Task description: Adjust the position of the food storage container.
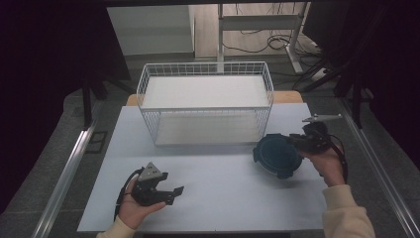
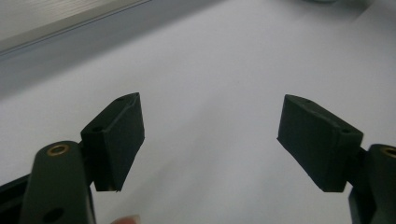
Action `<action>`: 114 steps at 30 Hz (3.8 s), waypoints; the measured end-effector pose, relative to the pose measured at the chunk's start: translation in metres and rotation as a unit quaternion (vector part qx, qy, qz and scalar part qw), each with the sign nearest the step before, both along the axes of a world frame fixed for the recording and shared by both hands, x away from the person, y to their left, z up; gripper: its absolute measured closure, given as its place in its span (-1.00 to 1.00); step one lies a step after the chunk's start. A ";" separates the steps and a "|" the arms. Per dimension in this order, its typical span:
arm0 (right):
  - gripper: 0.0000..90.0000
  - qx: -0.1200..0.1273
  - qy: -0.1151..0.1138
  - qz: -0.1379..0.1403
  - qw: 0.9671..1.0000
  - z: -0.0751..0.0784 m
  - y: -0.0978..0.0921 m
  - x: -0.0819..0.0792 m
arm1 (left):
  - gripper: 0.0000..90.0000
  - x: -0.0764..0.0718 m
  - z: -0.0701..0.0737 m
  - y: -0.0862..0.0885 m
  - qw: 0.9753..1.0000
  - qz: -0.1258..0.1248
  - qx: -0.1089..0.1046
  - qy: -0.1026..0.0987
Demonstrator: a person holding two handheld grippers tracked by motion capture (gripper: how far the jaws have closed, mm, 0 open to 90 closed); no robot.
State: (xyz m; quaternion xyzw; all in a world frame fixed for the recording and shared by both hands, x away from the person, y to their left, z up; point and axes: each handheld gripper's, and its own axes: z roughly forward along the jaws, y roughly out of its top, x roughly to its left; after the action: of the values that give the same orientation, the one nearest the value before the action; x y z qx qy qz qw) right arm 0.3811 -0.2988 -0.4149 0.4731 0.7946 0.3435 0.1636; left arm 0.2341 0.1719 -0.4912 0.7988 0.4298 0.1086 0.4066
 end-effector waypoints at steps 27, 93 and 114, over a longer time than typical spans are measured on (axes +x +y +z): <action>1.00 -0.111 0.052 -0.003 0.992 -0.036 -0.011 0.052 | -0.50 0.003 -0.005 -0.002 1.000 -0.005 0.006 0.006; 0.99 -0.101 0.059 0.054 0.992 -0.057 0.034 -0.064 | -0.50 0.002 -0.005 -0.008 1.000 -0.009 0.007 0.009; 1.00 -0.121 0.047 0.065 0.989 -0.061 0.057 -0.053 | -0.50 0.004 -0.006 -0.006 1.000 -0.005 0.002 0.016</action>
State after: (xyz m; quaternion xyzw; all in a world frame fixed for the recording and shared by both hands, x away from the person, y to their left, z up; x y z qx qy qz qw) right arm 0.3276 -0.2421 -0.4760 0.4129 0.8661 0.2323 0.1597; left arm 0.2379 0.1661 -0.4976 0.8037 0.4320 0.0943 0.3982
